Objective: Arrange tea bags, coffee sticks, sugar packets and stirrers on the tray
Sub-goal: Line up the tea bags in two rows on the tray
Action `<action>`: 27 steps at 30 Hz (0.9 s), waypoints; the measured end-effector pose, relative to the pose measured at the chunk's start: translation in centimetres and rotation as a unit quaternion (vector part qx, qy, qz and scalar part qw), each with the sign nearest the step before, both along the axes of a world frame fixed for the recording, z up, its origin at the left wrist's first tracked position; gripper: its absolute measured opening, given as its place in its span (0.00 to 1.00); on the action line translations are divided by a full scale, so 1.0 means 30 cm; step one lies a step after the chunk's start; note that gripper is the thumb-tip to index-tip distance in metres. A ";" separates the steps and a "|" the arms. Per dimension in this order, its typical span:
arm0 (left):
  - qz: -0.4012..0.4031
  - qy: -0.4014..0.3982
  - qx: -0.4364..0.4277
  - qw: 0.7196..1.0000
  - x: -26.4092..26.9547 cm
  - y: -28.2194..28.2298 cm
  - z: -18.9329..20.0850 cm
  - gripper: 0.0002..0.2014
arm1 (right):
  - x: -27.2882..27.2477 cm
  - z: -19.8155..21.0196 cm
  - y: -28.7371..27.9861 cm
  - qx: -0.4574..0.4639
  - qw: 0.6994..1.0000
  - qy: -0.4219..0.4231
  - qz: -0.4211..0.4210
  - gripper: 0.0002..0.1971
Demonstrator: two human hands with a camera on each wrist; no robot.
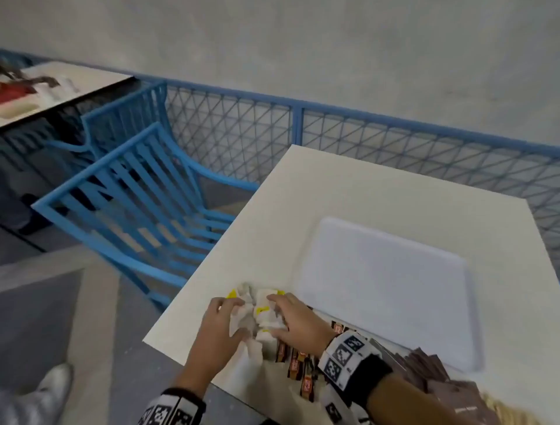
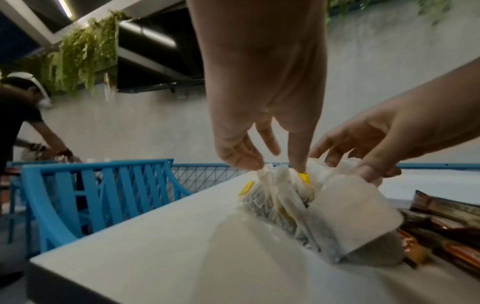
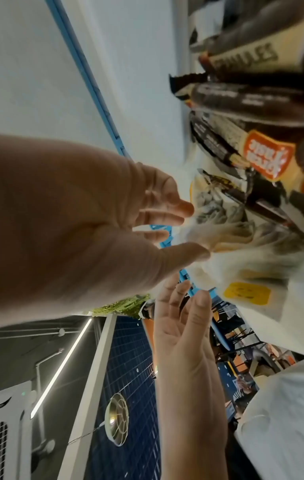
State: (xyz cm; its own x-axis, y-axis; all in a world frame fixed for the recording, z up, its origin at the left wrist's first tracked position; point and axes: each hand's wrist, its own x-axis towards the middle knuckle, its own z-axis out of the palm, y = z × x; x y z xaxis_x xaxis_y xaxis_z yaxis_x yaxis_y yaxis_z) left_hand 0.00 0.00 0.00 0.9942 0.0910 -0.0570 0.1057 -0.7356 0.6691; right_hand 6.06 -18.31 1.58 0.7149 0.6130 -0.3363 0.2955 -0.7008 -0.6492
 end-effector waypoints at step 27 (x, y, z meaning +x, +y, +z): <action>-0.031 -0.011 -0.171 0.985 0.082 -0.045 0.186 0.05 | -0.010 0.139 -0.097 0.227 0.970 0.061 -0.057 0.06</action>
